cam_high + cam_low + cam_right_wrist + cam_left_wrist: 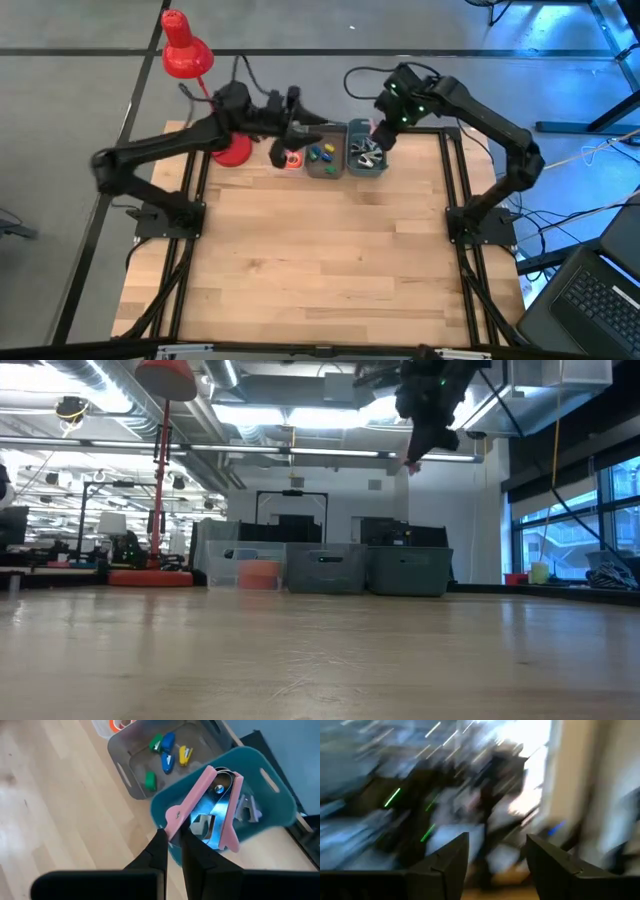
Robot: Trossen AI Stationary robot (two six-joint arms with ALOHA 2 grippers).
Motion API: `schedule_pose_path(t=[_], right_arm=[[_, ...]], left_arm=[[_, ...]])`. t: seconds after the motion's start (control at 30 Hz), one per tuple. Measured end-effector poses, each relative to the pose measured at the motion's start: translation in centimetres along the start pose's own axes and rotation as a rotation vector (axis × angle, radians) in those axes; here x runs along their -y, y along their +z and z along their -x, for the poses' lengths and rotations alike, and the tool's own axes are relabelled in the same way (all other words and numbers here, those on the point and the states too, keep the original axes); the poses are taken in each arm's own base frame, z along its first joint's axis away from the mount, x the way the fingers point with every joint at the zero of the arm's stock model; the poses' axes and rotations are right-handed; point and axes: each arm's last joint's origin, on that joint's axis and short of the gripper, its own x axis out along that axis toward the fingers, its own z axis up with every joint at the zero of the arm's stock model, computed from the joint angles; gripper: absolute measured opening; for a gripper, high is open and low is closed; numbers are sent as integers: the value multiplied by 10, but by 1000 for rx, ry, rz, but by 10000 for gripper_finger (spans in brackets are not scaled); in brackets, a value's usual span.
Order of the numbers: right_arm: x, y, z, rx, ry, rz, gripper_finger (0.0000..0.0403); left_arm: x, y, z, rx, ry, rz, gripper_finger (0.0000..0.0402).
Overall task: Pick and place Stapler, Stapler remover, tape
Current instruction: Put the pink staple remover into the blue bin
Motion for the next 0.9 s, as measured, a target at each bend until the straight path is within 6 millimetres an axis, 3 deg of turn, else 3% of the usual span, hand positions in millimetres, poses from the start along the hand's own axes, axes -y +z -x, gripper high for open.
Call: schedule_pose_path(t=[0.13, 0.3, 0.43, 0.9], right_arm=[[8, 8, -15, -5, 42, 15, 27], [18, 16, -37, -24, 71, 14, 27], [26, 19, -55, -68, 87, 11, 27], [33, 22, -73, -95, 103, 3, 27]], left_arm=[[24, -7, 23, -278, 279, -74, 167], [43, -7, 41, -408, 387, -65, 155], [46, -6, 46, -420, 487, -30, 153], [45, -6, 46, -407, 507, 26, 155]])
